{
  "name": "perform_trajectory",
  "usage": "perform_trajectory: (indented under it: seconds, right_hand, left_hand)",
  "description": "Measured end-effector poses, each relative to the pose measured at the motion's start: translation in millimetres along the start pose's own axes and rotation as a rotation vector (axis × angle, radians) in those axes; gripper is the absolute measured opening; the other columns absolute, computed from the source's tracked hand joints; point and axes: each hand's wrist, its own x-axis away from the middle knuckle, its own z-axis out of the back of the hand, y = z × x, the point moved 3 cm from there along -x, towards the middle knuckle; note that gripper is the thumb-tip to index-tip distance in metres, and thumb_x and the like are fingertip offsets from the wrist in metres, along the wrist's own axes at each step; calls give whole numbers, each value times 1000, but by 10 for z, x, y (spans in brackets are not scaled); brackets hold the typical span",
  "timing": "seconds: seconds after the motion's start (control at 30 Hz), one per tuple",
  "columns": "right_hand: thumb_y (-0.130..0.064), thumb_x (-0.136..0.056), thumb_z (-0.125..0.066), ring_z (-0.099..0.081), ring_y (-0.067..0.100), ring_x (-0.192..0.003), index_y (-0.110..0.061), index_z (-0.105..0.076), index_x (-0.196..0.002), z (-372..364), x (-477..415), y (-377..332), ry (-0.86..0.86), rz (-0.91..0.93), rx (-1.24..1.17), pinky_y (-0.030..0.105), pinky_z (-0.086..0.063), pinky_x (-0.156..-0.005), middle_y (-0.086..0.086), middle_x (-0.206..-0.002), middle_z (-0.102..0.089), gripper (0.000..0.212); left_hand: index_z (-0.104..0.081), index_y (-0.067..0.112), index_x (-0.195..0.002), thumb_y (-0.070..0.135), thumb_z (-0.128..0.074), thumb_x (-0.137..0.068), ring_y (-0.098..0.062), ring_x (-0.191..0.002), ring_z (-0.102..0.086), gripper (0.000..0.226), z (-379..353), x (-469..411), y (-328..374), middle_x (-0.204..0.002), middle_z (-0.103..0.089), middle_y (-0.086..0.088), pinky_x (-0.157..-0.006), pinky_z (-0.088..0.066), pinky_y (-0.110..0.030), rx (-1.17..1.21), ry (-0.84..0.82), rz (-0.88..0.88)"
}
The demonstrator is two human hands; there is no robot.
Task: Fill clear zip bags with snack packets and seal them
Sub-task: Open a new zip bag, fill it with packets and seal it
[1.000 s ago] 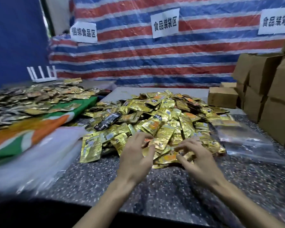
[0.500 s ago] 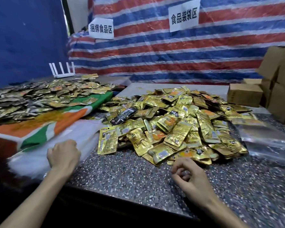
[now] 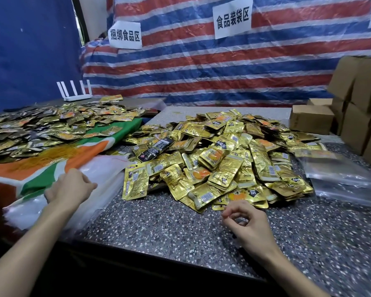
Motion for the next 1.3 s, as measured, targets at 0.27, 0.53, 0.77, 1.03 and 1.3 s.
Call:
perform_trajectory:
  seconds: [0.27,0.53,0.77,1.03,1.3]
  right_hand:
    - [-1,-77,-78,-62,5,-77,-26,-73,-73,19,6,-64,-5,-12,-72,19,-54,-73,-8,-89,-69,26]
    - [-77,-61,-70,-53,18,-56,-6,-65,-88,77,-18,-432,-199,-257,-577,27,-44,-53,9,-73,-65,76]
    - [-42,-66,-86,-52,14,-49,-10,-71,-70,204,131,-540,-285,-383,-426,21,-39,-43,9,-69,-65,36]
    - [-35,-82,-80,-55,13,-52,-13,-74,-72,121,278,-498,-340,-414,-192,22,-42,-46,4,-66,-67,24]
    - [-11,-86,-73,-55,17,-57,-6,-72,-78,207,364,-549,-382,-355,-243,21,-43,-49,12,-68,-61,10]
  left_hand:
    - [-71,24,-102,18,-55,-100,-25,-82,-68,17,192,696,648,-108,-73,-5,-71,-54,-41,344,35,-543]
    - [-68,22,-126,-16,-69,-70,-18,-81,-73,68,-30,1781,1192,-124,-70,0,-68,-60,-33,230,94,-1265]
    - [-70,37,-121,19,-80,-79,-8,-97,-71,47,-365,1996,1187,-131,-65,4,-80,-55,-23,92,-9,-1556]
    - [-75,38,-98,37,-70,-70,-8,-105,-68,29,-466,2111,1195,-123,-69,9,-88,-55,-25,-70,-82,-1636]
    - [-68,42,-107,62,-45,-80,5,-106,-57,41,-428,1975,1129,-111,-64,24,-94,-47,-29,579,-627,-1023]
